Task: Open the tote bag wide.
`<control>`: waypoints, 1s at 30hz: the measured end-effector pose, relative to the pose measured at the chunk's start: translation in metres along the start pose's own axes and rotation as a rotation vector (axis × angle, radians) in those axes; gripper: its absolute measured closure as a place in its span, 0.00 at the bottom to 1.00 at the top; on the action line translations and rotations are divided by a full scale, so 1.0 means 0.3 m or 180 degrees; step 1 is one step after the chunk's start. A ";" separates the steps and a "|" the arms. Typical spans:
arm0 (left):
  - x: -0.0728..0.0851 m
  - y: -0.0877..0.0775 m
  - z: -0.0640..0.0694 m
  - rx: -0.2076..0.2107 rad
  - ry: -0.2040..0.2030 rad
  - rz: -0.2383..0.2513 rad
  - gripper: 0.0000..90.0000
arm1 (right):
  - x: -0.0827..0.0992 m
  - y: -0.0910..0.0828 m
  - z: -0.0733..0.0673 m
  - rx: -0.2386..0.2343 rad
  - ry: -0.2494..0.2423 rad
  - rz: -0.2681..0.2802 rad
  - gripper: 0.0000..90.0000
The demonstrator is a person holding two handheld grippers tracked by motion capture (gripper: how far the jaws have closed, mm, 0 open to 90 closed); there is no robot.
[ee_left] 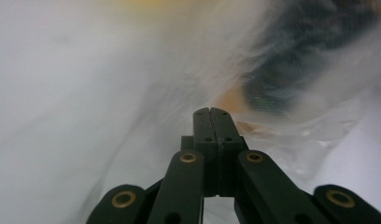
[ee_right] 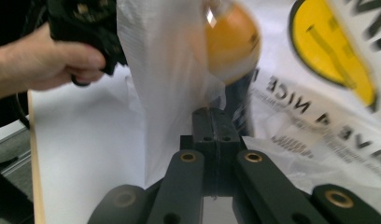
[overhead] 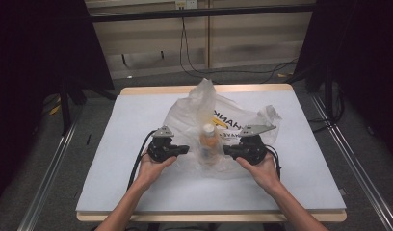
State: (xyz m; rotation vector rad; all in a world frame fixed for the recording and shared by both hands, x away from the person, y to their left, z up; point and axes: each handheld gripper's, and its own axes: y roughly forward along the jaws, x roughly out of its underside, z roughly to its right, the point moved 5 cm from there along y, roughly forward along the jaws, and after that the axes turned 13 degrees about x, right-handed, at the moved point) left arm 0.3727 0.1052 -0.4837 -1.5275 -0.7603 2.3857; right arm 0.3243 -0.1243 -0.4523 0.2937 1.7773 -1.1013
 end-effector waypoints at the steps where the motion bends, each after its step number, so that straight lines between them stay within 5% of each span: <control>1: 0.000 0.000 0.000 0.0000 0.0000 0.0000 1.00 | 0.000 0.000 0.000 0.0000 0.0000 0.0000 1.00; 4: -0.009 -0.034 0.057 0.0048 0.0127 0.0069 1.00 | 0.042 0.032 -0.020 -0.0041 0.0007 -0.0081 1.00; 6: -0.022 -0.067 0.120 0.0118 0.0262 0.0146 1.00 | 0.044 0.037 -0.030 -0.0040 -0.0013 -0.0082 1.00; 10: -0.042 -0.082 0.179 0.0210 0.0373 0.0224 1.00 | 0.027 0.022 -0.041 -0.0034 -0.0030 -0.0012 1.00; 17: -0.139 -0.099 0.263 0.0322 0.0598 0.0397 1.00 | -0.022 -0.024 -0.056 -0.0053 0.0022 0.0218 1.00; 30: -0.288 -0.139 0.379 0.0514 0.0916 0.0700 1.00 | -0.062 0.029 -0.154 -0.0197 -0.0006 0.0345 1.00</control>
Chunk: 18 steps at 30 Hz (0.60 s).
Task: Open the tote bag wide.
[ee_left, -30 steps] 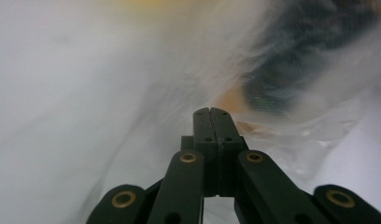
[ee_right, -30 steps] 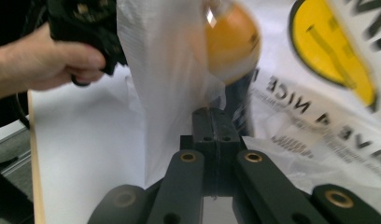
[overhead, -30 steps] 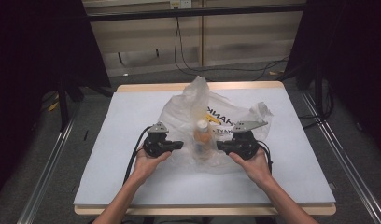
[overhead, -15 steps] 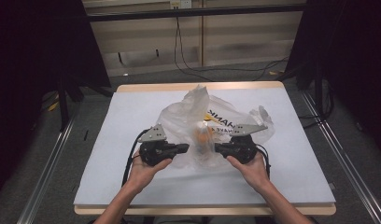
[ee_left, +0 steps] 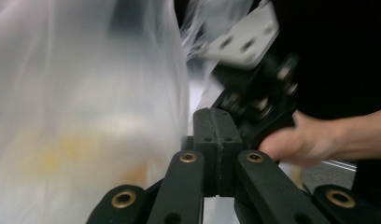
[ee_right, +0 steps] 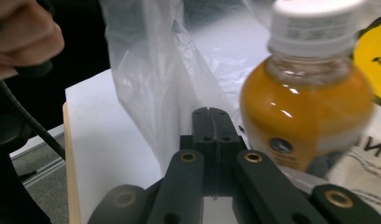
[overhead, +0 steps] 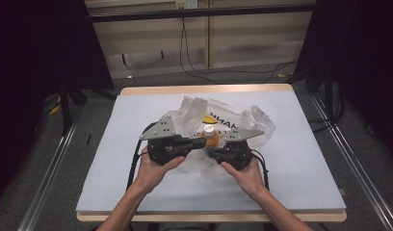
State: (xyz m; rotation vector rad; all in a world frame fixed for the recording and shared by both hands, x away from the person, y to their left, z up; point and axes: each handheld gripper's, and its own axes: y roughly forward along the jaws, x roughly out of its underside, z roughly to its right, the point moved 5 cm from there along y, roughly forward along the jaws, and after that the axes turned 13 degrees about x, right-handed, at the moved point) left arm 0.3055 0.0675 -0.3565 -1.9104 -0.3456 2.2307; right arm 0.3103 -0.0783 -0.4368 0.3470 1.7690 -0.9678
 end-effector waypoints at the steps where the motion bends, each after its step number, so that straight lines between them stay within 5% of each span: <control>1: -0.009 0.006 0.002 0.0016 0.0014 0.0029 1.00 | -0.002 0.003 -0.002 -0.0002 0.0001 0.0021 1.00; 6: -0.050 0.031 -0.025 -0.0018 0.0030 0.0107 1.00 | -0.002 0.015 -0.011 -0.0049 0.0044 0.0010 1.00; 9: -0.055 0.015 -0.078 -0.0251 -0.0051 0.0168 1.00 | 0.009 0.015 -0.021 -0.0042 0.0007 -0.0046 1.00; 11: -0.045 0.002 -0.112 -0.0447 -0.0146 0.0151 1.00 | 0.024 0.013 -0.021 -0.0029 -0.0038 -0.0089 1.00; 18: 0.053 0.016 -0.202 -0.0630 -0.0363 -0.0038 1.00 | 0.051 0.014 -0.013 -0.0019 -0.0083 -0.0136 1.00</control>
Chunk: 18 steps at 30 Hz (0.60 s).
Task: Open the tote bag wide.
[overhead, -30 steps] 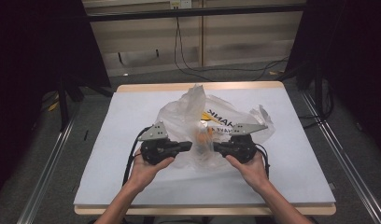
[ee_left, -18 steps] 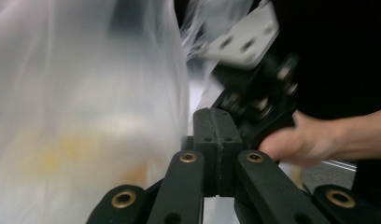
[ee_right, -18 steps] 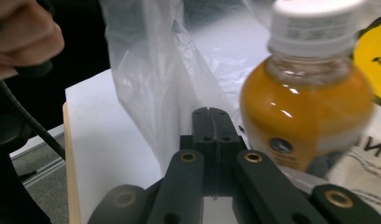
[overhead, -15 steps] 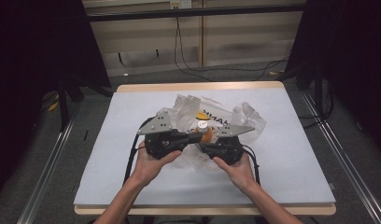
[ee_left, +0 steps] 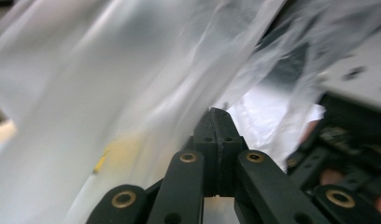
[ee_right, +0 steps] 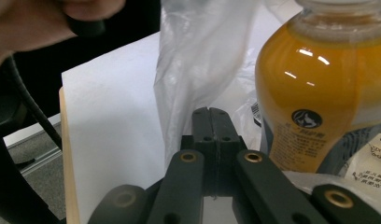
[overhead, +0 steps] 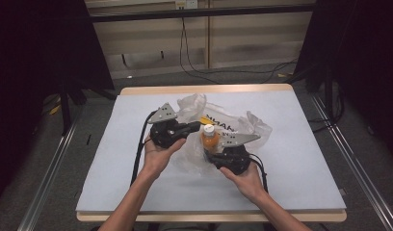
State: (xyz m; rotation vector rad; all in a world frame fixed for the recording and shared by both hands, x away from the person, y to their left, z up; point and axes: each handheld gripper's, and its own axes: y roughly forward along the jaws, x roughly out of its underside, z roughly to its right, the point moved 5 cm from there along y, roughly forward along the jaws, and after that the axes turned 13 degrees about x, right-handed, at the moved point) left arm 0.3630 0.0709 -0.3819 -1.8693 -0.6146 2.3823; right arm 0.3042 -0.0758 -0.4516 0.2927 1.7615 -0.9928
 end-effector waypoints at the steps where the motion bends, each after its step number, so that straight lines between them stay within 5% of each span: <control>1: 0.019 0.003 -0.020 -0.0024 -0.0024 -0.0025 1.00 | 0.002 0.001 0.000 0.0003 -0.0011 -0.0001 1.00; 6: 0.084 0.012 -0.094 -0.0114 -0.0195 -0.0129 1.00 | 0.028 0.017 0.004 -0.0005 0.0020 -0.0105 1.00; 18: 0.314 0.105 -0.211 -0.0188 -0.0636 -0.0743 1.00 | 0.123 0.074 0.075 0.0126 -0.0022 -0.0368 1.00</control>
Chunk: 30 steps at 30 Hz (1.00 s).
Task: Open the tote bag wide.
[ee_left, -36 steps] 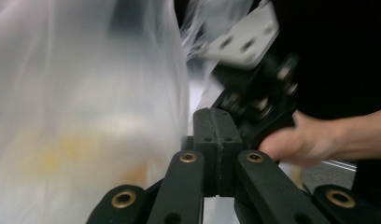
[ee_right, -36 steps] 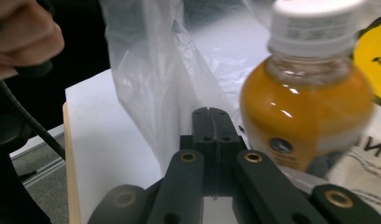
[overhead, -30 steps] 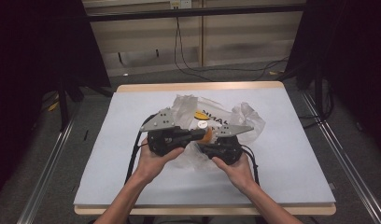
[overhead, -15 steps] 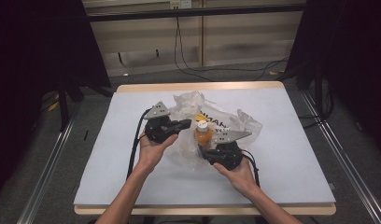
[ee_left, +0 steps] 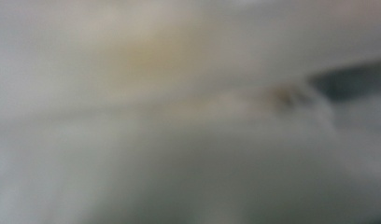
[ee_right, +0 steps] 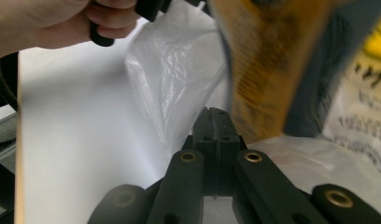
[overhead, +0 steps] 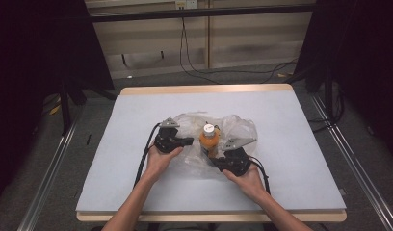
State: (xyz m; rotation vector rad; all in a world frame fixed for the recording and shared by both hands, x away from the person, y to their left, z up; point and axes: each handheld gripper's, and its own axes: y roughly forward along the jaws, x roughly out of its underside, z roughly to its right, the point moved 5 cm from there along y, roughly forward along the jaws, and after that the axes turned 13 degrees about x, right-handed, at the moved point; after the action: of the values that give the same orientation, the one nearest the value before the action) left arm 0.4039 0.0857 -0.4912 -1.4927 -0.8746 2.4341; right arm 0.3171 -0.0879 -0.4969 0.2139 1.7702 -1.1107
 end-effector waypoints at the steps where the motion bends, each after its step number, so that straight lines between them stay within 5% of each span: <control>1: 0.000 0.000 0.000 0.0000 0.0000 0.0000 1.00 | 0.008 0.006 0.008 -0.0002 0.0011 -0.0036 1.00; 9: 0.077 0.032 -0.009 -0.0111 0.0118 -0.0448 1.00 | 0.071 0.039 0.026 0.0130 -0.0163 -0.0314 1.00; 14: 0.099 0.002 -0.006 -0.0125 0.0097 -0.0508 1.00 | 0.066 0.036 0.026 0.0122 -0.0162 -0.0283 1.00; 15: 0.108 -0.014 -0.001 -0.0020 0.0088 -0.0455 1.00 | 0.057 0.023 0.024 0.0077 -0.0127 -0.0208 1.00; 20: 0.095 -0.059 0.029 0.0034 0.0131 -0.0338 1.00 | 0.020 -0.027 0.017 0.0056 -0.0125 -0.0042 1.00; 26: 0.053 -0.147 0.135 0.0160 0.0381 -0.0093 1.00 | -0.030 -0.114 0.035 0.0134 -0.0053 0.0166 1.00; 30: -0.023 -0.167 0.192 0.0245 0.0597 0.0069 1.00 | -0.071 -0.154 0.060 0.0141 -0.0008 0.0285 1.00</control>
State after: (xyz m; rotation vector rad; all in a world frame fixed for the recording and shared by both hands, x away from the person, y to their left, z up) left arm 0.3498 0.1009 -0.4392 -1.6763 -0.7226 2.2681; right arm 0.3121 -0.1206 -0.4544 0.3155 1.7183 -1.0861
